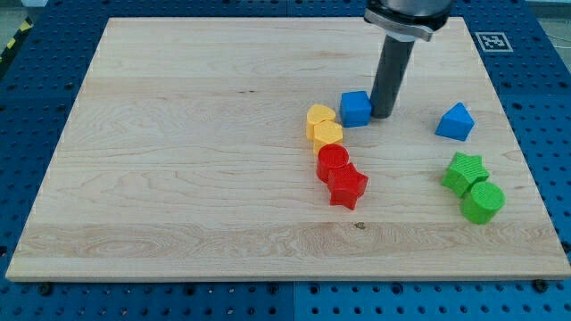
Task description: Push the blue cube into the yellow heart
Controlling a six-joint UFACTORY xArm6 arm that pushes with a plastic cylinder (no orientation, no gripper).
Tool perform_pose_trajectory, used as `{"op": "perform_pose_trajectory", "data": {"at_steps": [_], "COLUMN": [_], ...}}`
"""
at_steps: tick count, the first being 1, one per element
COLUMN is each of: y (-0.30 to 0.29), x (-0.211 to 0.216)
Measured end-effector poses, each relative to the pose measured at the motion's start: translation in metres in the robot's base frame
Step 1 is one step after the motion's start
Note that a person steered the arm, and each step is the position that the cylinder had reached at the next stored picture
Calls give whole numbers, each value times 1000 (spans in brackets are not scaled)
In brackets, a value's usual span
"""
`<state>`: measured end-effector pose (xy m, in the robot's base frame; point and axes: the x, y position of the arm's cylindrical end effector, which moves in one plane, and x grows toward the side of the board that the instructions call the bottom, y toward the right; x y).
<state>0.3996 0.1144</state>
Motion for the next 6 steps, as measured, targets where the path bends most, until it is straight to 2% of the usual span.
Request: {"op": "perform_pose_trajectory", "data": {"at_steps": [1,3,4,5,6], "y": [-22,-26,-11,-16,-52], "x": [-10,-24,-6,36,38]}}
